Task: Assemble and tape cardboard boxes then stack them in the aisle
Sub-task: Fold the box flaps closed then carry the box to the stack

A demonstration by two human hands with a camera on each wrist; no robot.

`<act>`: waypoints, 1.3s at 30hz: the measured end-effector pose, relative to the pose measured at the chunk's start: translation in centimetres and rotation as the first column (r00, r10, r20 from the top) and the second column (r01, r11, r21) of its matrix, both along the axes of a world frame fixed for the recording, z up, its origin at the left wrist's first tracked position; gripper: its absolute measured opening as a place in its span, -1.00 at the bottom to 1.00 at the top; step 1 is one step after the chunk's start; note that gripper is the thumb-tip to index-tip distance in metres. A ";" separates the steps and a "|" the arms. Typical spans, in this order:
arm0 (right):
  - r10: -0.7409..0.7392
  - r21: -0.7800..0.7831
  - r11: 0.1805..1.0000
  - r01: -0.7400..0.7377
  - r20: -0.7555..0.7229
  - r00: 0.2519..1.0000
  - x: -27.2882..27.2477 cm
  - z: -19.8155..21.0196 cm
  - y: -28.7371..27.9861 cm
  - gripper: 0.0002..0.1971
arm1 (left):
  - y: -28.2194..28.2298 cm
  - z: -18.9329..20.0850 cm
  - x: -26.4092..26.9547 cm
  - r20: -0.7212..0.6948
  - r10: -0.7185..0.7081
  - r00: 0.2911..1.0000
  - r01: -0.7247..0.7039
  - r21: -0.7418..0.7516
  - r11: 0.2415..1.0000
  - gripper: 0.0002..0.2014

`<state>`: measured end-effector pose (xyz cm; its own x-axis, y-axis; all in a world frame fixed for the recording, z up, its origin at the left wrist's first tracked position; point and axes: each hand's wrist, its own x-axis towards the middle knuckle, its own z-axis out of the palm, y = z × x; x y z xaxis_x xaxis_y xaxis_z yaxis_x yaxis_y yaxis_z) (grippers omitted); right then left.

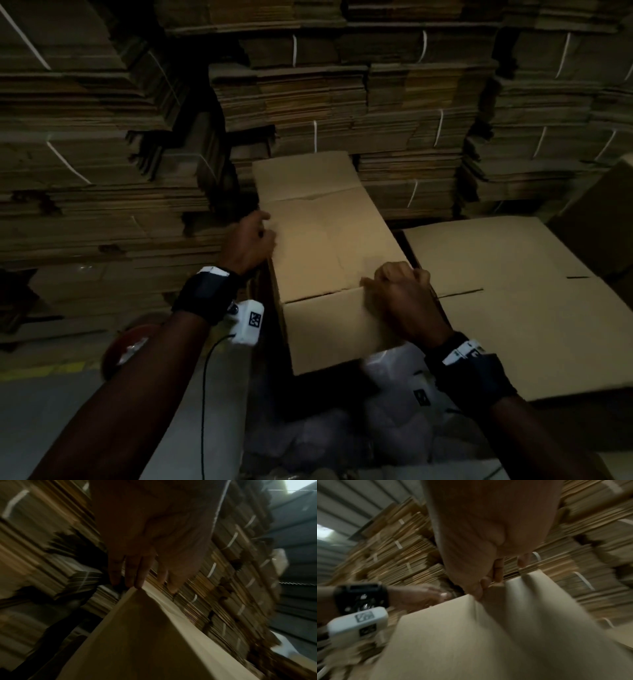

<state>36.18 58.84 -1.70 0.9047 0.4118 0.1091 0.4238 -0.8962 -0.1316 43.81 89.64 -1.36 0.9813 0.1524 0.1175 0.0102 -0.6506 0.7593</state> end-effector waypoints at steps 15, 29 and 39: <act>0.103 0.128 0.991 -0.043 -0.511 0.853 5.9 3.8 0.9 -0.26 | -5.4 1.4 -2.5 -0.249 -0.536 0.807 0.559 0.615 0.556 -0.63; -0.068 -0.408 0.896 -0.175 -0.516 0.854 6.1 4.2 5.1 -0.27 | -0.9 7.3 -3.3 0.305 -0.422 0.854 0.269 0.436 0.859 -0.55; 0.189 0.129 0.981 -0.143 -0.505 0.842 6.1 7.2 3.4 -0.71 | 1.8 8.7 -5.3 0.375 -0.284 0.883 0.106 0.430 0.897 -0.53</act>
<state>42.30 62.26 5.54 0.7600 0.5711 -0.3102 0.4166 -0.7944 -0.4420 38.55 91.40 7.35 0.8285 -0.1819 0.5297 -0.4080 -0.8440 0.3482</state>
